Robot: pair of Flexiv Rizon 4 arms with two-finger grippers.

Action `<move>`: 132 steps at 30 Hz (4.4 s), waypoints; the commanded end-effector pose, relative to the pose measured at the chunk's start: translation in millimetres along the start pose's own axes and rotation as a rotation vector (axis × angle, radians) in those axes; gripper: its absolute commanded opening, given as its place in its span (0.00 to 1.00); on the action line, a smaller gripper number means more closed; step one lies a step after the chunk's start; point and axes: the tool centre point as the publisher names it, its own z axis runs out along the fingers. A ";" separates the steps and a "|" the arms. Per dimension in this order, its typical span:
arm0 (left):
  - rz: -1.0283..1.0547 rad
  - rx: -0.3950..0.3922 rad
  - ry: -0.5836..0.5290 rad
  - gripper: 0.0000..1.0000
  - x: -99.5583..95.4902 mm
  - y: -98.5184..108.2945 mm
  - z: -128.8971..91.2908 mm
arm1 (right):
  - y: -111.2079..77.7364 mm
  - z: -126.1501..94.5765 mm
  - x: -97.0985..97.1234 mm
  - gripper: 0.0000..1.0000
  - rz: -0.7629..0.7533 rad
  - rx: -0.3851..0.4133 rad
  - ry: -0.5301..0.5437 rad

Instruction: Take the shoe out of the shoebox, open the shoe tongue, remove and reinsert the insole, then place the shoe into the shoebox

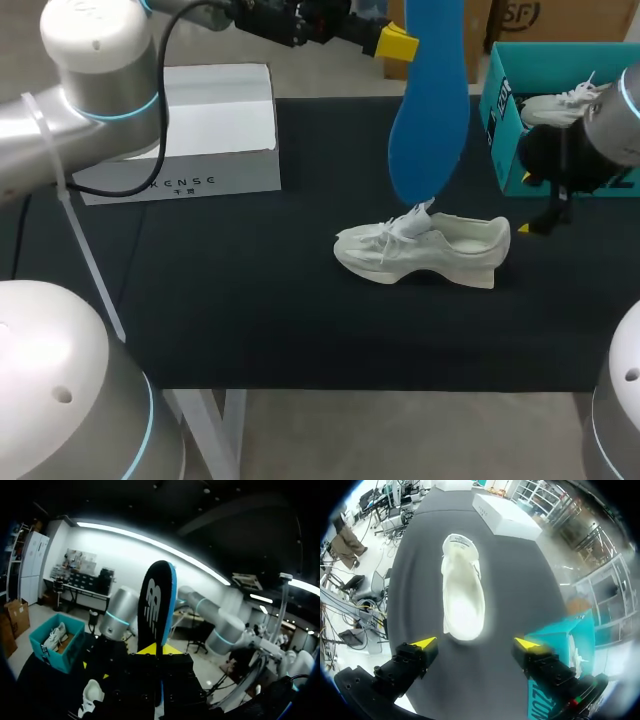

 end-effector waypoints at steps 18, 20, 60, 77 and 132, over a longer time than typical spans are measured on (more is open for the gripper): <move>0.000 -0.003 0.001 0.00 -0.7 -0.3 0.1 | 66.9 58.3 -8.1 1.00 0.057 0.054 0.063; 0.000 -0.003 0.001 0.00 -0.7 -0.3 0.1 | 66.9 62.9 -9.4 1.00 0.057 0.070 0.067; 0.000 -0.003 0.001 0.00 -0.7 -0.3 0.1 | 16.8 109.1 -11.7 0.00 0.056 0.147 0.142; 0.000 -0.003 0.001 0.00 -0.7 -0.3 0.1 | 27.2 38.4 -22.0 0.00 0.027 0.122 0.076; 0.000 -0.003 0.001 0.00 -0.7 -0.3 0.1 | 1.5 16.5 82.3 0.00 1.366 0.211 -0.418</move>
